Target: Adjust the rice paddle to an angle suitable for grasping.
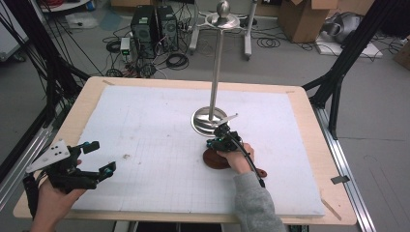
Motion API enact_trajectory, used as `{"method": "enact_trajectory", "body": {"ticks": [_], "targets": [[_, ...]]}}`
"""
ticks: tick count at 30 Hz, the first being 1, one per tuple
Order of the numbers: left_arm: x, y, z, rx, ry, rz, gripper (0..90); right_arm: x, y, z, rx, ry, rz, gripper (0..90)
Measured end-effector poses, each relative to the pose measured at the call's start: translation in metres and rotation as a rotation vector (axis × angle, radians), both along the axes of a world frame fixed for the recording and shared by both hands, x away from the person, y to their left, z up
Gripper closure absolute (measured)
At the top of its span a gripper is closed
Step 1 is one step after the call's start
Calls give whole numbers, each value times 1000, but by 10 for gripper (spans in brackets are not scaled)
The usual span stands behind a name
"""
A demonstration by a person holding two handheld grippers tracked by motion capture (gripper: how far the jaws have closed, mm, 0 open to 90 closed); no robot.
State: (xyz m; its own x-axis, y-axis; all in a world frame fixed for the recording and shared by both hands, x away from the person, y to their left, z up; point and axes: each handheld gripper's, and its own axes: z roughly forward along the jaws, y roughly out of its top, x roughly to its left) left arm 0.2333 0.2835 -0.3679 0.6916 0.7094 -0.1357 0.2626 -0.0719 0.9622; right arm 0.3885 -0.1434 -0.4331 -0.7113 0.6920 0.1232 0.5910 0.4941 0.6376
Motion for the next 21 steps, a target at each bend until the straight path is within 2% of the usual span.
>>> {"method": "enact_trajectory", "body": {"ticks": [4, 11, 14, 15, 21], "targets": [[1, -3, 2, -30, 2, -16, 22, -4, -1, -1, 17, 4, 9, 900], [2, -5, 6, -29, -12, -24, 22, -17, 3, 2, -26, 13, 48, 900], [3, -6, 6, -30, -13, -25, 22, -22, 2, 2, -21, 1, 62, 900], [4, -6, 6, -32, -13, -26, 22, -25, 1, 2, -21, 12, 64, 900], [6, -9, 6, -16, -12, -28, 22, -39, -3, 2, -20, 6, 89, 900]]}}
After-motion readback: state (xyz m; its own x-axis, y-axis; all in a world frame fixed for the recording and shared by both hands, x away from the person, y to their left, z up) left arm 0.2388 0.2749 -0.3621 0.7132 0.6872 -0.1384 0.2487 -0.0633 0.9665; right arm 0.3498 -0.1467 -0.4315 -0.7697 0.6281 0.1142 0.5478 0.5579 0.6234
